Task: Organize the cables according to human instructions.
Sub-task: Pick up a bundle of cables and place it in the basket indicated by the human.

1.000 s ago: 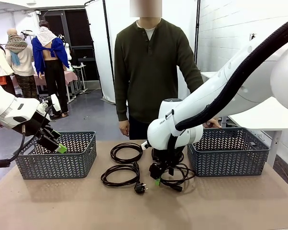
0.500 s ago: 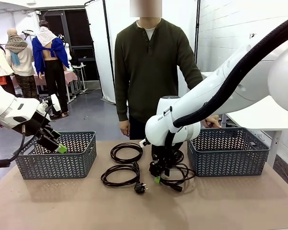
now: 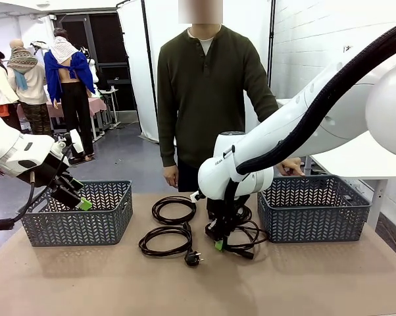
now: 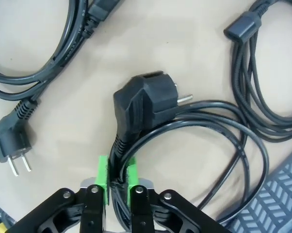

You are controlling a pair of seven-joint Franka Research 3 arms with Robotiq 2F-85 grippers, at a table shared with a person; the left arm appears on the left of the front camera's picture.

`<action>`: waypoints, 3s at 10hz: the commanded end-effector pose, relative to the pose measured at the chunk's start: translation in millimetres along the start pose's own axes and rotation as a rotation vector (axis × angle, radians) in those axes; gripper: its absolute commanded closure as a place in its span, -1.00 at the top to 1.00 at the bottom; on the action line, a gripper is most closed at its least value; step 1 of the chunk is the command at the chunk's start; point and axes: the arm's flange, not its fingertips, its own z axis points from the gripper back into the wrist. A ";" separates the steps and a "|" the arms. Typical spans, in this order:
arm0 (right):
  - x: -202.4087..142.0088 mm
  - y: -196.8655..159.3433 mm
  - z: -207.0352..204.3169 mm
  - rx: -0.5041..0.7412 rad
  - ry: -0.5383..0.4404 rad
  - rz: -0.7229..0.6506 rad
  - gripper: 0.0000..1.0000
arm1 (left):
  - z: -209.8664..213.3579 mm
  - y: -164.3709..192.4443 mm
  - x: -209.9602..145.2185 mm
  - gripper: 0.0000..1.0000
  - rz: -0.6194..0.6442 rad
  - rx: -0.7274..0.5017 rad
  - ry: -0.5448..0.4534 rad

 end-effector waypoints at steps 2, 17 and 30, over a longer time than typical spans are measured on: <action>3.0 -1.8 -2.9 0.064 0.001 -0.019 -1.00 | -0.2 -1.2 -4.1 1.00 0.007 -0.006 -0.005; 15.2 13.1 173.5 -0.102 -0.051 0.541 -1.00 | -0.2 -1.2 -4.1 1.00 0.007 -0.006 -0.005; -14.4 -26.3 189.4 -0.091 -0.018 0.602 -1.00 | -0.2 -1.2 -4.1 1.00 0.007 -0.006 -0.005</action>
